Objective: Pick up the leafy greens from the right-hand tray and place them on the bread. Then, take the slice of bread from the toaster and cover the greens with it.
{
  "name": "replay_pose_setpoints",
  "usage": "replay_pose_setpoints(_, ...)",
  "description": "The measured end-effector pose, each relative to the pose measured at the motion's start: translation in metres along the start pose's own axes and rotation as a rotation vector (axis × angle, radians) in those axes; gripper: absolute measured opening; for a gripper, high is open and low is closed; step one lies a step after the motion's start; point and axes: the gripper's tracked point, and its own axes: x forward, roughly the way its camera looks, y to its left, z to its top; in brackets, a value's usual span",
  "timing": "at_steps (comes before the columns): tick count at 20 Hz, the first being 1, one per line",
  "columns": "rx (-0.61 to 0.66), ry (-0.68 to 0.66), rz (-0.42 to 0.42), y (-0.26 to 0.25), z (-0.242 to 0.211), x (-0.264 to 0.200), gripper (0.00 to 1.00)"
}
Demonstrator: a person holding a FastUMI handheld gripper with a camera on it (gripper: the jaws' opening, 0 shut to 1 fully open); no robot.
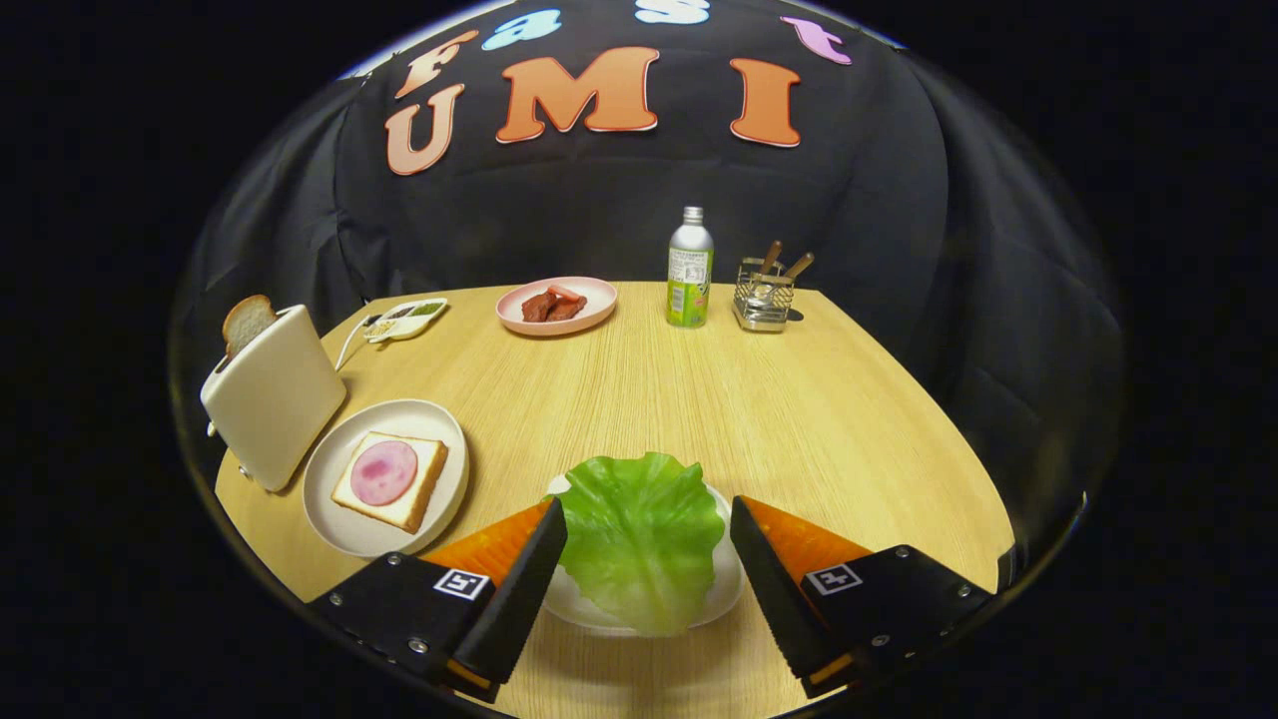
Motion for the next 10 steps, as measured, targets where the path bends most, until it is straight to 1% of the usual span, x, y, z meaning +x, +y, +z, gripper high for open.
replay_pose_setpoints(5,-0.011,0.086,0.016,0.002,-0.019,0.023,0.99)
replay_pose_setpoints(10,-0.068,0.162,0.021,0.0,-0.036,0.038,0.99)
